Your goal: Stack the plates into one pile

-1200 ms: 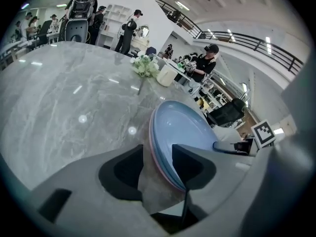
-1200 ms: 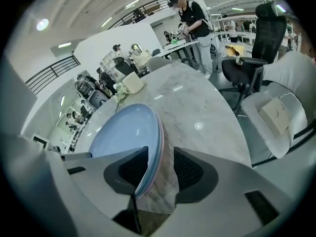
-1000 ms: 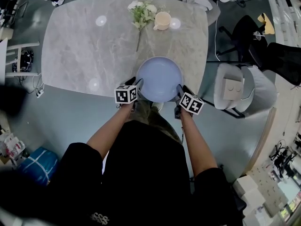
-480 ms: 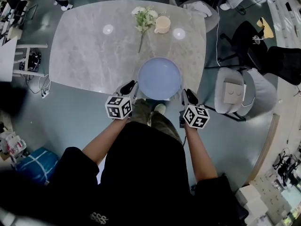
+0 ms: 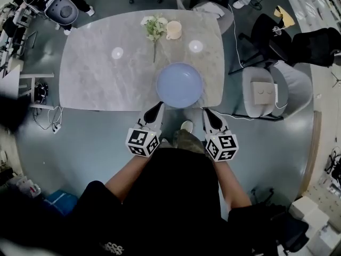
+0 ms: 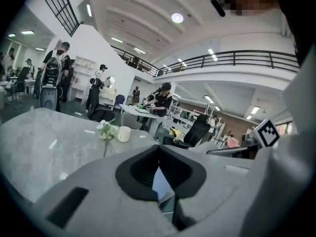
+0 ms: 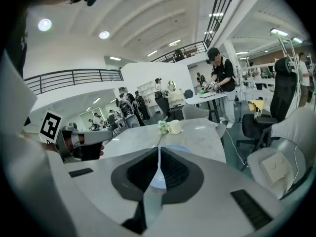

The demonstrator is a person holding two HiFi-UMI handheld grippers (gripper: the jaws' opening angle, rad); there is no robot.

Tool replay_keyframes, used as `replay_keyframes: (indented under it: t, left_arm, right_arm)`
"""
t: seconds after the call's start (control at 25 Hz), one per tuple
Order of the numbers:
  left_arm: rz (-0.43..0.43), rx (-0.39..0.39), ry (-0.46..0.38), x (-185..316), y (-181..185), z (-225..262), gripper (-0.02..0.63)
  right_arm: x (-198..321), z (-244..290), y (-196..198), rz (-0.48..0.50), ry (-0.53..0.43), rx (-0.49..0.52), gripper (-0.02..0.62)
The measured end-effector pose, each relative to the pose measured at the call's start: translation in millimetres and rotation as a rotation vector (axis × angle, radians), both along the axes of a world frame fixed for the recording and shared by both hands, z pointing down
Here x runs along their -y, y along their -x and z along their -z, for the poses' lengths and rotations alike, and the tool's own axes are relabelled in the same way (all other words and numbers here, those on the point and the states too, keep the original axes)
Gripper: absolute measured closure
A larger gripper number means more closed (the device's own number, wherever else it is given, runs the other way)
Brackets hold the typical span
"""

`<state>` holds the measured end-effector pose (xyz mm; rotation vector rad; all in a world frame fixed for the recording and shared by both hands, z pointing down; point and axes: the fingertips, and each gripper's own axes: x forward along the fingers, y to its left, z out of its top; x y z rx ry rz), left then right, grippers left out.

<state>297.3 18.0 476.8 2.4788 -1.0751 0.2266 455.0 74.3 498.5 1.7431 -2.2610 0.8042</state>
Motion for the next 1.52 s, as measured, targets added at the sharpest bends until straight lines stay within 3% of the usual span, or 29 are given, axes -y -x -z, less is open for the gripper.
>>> replay_keyframes:
  t: [0.32,0.52,0.72,0.96,1.52]
  left_arm:
    - [-0.154,-0.108,0.030,-67,32,19,0.589]
    - [-0.125,-0.123,0.008,-85,58,29,0.589]
    - [-0.130,-0.116,-0.070,-107,76,61,0.589]
    - [-0.078,-0.102,-0.142,-109,80,80,0.590]
    - [-0.017,-0.040,-0.210,-121,76,103,0.591]
  right_arm:
    - [-50,43,76,-0.100,-0.040,-0.028,0.572]
    - [-77,55,101,-0.084,-0.046,-0.077,0.572]
    - [-94,79,110,-0.113,-0.100,-0.111,0.572]
    - [-100,111,97,-0.112,-0.209,-0.165,0.575]
    - [-123,131,58,-0.137,-0.288,-0.186,0.580]
